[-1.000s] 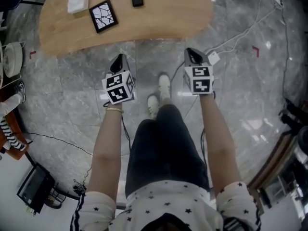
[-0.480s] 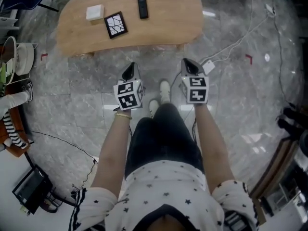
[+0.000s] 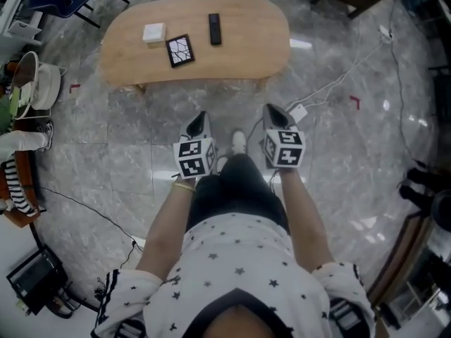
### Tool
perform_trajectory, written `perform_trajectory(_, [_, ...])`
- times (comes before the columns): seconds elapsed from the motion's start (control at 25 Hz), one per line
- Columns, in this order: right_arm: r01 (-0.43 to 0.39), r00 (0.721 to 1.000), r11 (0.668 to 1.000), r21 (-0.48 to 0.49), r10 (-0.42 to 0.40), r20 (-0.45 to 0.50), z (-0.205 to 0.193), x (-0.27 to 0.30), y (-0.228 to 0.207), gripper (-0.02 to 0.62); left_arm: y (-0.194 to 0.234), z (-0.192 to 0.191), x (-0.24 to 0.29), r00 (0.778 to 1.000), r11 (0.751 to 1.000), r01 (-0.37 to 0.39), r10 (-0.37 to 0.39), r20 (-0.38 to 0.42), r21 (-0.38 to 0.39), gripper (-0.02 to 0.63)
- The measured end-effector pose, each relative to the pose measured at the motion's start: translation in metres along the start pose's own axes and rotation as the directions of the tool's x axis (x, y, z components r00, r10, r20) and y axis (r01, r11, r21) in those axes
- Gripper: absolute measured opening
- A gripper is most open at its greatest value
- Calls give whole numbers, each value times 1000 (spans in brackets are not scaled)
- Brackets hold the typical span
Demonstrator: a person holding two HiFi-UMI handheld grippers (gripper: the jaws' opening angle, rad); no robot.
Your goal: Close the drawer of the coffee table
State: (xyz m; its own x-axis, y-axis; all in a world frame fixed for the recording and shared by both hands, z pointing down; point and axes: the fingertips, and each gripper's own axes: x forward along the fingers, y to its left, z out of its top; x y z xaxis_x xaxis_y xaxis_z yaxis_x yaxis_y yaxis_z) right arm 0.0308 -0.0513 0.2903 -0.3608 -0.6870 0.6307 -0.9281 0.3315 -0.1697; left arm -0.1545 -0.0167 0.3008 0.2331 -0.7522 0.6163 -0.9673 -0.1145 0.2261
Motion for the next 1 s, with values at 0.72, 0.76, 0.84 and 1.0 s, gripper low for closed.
perform_trajectory(0.72, [-86,995,995,-56,89,53,18,-81,54,9,-22,16,-88,998,997,70,-70,-10,31,6])
perform_trajectory(0.76, [-88,994,994,-59,91,55,18,-84,56,9,-22,18,-92,997,997,73,-73,-3,26,6])
perform_trajectory(0.84, [-90,994,993,-71,95,61,20,-91,59,9,-22,22,-100,997,997,80,-80,14,14,6])
perform_trajectory(1.0, [-95,992,992,-81,101,73,22,-102,66,9,-22,24,-112,995,996,92,-92,31,0,6])
